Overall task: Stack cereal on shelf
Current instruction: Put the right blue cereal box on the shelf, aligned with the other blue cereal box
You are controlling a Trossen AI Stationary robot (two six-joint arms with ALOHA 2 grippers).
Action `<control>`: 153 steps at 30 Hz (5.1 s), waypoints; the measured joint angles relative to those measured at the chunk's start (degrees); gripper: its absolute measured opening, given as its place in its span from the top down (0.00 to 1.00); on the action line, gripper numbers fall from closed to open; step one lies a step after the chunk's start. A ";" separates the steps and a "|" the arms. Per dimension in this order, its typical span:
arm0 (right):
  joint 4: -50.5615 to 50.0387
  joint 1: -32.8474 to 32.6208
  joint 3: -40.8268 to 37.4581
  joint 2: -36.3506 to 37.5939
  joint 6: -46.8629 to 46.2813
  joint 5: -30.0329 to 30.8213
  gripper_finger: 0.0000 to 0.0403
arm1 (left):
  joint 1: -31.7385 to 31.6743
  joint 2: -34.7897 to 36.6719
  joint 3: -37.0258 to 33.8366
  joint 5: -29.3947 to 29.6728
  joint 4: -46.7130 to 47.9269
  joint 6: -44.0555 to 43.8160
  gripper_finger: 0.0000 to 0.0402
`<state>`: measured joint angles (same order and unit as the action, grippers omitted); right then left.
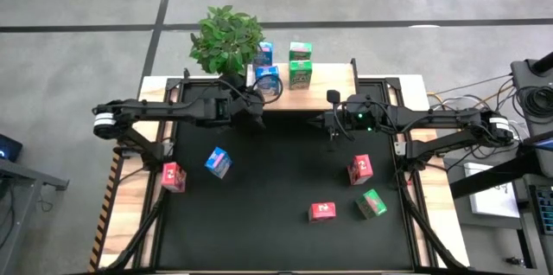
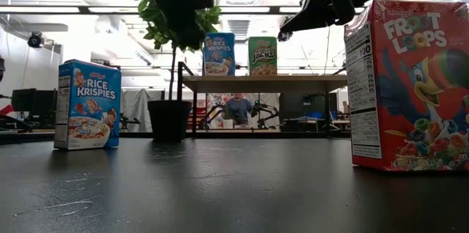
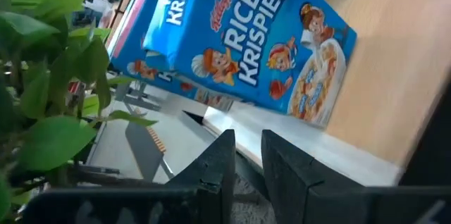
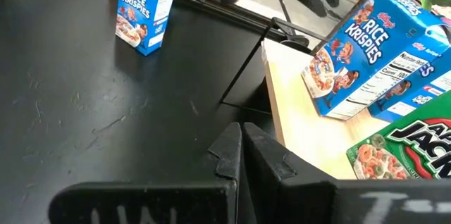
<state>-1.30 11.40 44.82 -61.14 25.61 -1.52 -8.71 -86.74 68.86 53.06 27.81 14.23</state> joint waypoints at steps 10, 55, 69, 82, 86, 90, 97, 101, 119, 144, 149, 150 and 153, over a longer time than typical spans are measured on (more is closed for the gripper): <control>0.31 0.04 0.00 0.00 0.59 0.00 0.98 | -1.22 -1.97 0.07 -0.04 -5.30 1.38 0.87; -3.02 0.30 10.06 -2.35 -7.70 -0.46 0.98 | 17.11 6.17 -3.39 6.29 -8.02 1.35 0.87; -19.56 2.87 41.79 -27.48 4.58 -0.85 0.98 | 19.38 21.58 -25.65 6.05 -35.09 10.19 0.87; -21.60 7.94 56.94 -42.93 15.19 -3.28 0.98 | 19.34 32.18 -33.50 6.02 -40.27 11.63 0.87; -21.34 8.15 59.11 -44.44 15.58 -1.29 0.98 | 19.39 32.61 -33.75 6.01 -40.20 11.25 0.87; -20.90 8.15 60.12 -45.28 16.00 2.87 0.98 | 19.39 32.18 -33.77 5.99 -40.02 11.12 0.87; -19.73 8.13 60.58 -45.51 13.30 6.67 0.98 | 19.39 31.64 -33.73 5.97 -40.04 10.99 0.87; -21.03 8.15 60.43 -45.51 12.96 7.53 0.98 | 19.39 31.66 -33.73 5.98 -40.01 10.99 0.87; -29.05 4.18 59.42 -45.51 11.66 7.43 0.98 | 19.39 31.61 -33.70 5.97 -39.76 11.01 0.87; -14.09 3.10 48.28 -45.90 15.75 15.70 0.98 | 19.39 31.61 -33.73 5.95 -39.30 12.10 0.87; -12.23 3.47 48.26 -45.92 14.82 16.62 0.98 | 19.39 31.61 -33.75 5.95 -39.30 12.11 0.87; -11.89 3.60 48.26 -45.92 14.62 16.78 0.98 | 19.39 31.61 -33.75 5.95 -39.30 12.10 0.87; -11.26 3.88 48.26 -45.92 13.38 17.15 0.98 | 19.39 31.61 -33.75 5.95 -39.30 12.12 0.87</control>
<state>-12.57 15.27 93.08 -107.07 38.98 15.63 10.68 -55.13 35.11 59.00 -11.49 26.35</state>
